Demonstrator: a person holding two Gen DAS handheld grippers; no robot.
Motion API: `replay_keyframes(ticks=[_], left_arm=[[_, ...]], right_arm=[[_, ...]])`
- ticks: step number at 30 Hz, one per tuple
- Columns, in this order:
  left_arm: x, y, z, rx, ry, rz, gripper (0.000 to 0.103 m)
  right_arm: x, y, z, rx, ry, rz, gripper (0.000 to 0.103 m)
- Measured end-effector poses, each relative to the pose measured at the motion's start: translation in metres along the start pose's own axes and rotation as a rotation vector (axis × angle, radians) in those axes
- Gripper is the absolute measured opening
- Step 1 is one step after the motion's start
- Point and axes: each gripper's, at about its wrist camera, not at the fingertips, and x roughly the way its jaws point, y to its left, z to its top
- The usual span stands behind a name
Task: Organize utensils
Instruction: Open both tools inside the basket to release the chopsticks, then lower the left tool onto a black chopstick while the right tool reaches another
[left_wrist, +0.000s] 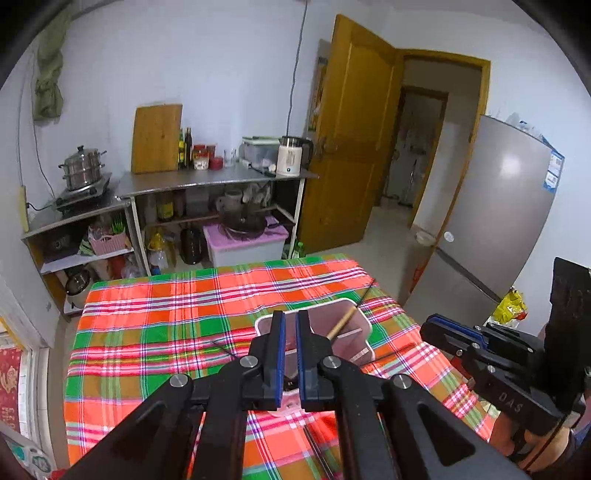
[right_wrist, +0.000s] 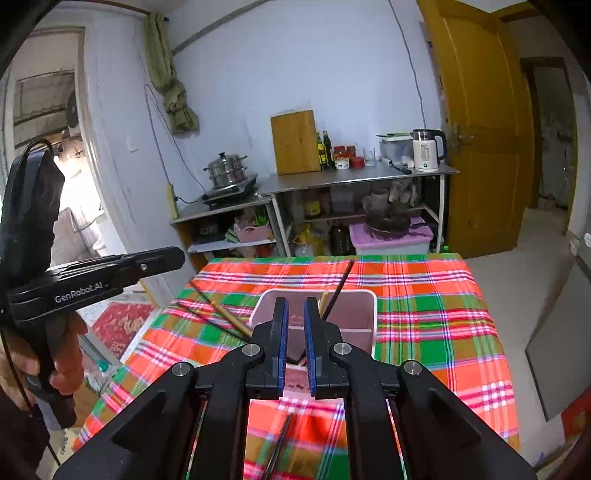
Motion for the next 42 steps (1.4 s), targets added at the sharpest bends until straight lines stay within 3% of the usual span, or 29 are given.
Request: replay_keyframes(ticks=[4, 8, 17, 21, 25, 28, 42], left_arm=[[-0.024, -0.003, -0.027, -0.011, -0.026, -0.005, 0.005], [-0.030, -0.004, -0.066, -0.021, -0.001, 0.002, 0.005], [0.001, 0.001, -0.162, -0.118, 0.166, -0.035, 0.006], [0.017, 0.003, -0.188, -0.147, 0.215, -0.049, 0.006], [0.027, 0.003, -0.201, -0.156, 0.243, -0.053, 0.009], [0.036, -0.002, -0.208, -0.162, 0.261, -0.064, 0.020], [0.090, -0.024, -0.223, -0.137, 0.354, -0.030, 0.021]], right_arm=[[-0.022, 0.000, -0.019, 0.006, -0.003, 0.009, 0.008], [-0.034, 0.000, -0.048, 0.011, 0.030, 0.020, 0.008], [-0.028, -0.010, -0.114, 0.059, 0.143, 0.032, 0.009], [-0.020, -0.017, -0.135, 0.083, 0.187, 0.031, 0.009], [-0.012, -0.022, -0.150, 0.104, 0.220, 0.032, 0.009], [-0.008, -0.023, -0.159, 0.111, 0.238, 0.036, 0.009], [0.002, -0.029, -0.174, 0.130, 0.267, 0.043, 0.009]])
